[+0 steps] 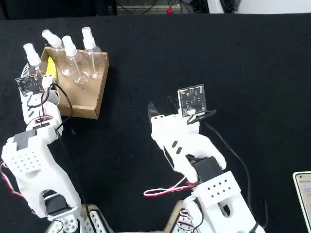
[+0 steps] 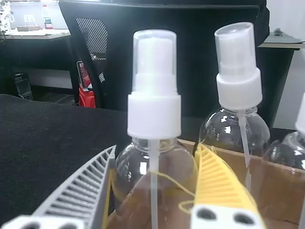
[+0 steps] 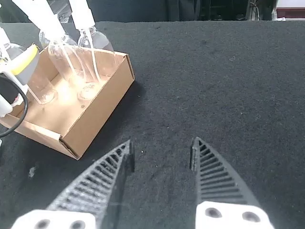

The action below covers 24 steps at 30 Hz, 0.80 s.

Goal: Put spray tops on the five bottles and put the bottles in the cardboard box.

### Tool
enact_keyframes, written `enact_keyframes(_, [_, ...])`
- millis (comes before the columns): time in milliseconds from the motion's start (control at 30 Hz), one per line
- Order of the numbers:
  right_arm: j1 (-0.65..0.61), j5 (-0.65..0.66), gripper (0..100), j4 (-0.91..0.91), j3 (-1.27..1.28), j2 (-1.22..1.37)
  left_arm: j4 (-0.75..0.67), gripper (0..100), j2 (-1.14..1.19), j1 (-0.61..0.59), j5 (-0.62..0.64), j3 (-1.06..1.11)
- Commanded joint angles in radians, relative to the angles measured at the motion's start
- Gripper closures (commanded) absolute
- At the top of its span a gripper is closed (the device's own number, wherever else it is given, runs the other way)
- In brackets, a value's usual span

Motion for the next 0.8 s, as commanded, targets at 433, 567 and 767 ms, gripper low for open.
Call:
enact_keyframes(433, [0.018, -0.002, 80.8, -0.020, -0.001, 0.013, 0.000, 83, -0.052, -0.022, 0.005, 0.035])
enact_keyframes(567, [0.018, -0.002, 80.8, -0.020, -0.001, 0.013, -0.002, 83, -0.052, -0.033, 0.006, 0.033])
enact_keyframes(767, [0.018, -0.002, 80.8, -0.020, -0.001, 0.013, -0.002, 83, -0.052, -0.035, 0.003, 0.035])
